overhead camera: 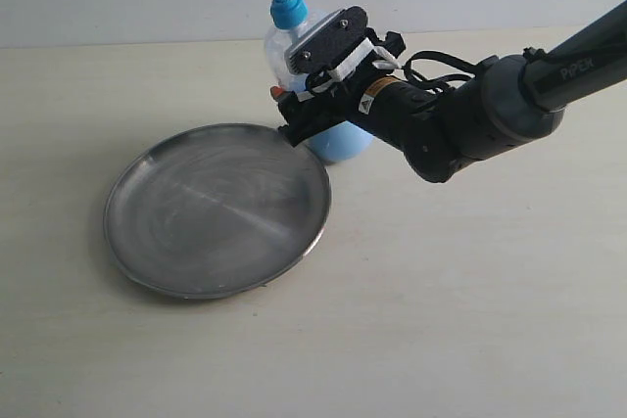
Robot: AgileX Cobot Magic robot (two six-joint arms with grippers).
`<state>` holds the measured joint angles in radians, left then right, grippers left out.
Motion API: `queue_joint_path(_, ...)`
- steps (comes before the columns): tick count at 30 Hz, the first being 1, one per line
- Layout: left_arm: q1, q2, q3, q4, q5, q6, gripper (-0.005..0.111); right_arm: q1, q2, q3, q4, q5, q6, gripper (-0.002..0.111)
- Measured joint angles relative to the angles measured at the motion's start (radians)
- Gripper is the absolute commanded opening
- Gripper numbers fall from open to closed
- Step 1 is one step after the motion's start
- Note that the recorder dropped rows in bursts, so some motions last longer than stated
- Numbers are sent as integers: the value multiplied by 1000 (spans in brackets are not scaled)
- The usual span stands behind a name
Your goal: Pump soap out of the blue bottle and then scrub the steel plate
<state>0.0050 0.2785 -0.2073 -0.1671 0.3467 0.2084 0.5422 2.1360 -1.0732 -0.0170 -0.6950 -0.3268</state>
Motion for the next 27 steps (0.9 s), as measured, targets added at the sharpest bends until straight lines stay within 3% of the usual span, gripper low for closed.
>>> queue_joint_path(9,-6,132,-159,0,-2,0,0,0,0,0,0,0,-24,0)
queue_joint_path(20,-147,290,-274,0,-4,0,0,0,0,0,0,0,8,0)
queue_joint_path(27,-196,358,-368,0,0,0,0,0,0,0,0,0,16,0)
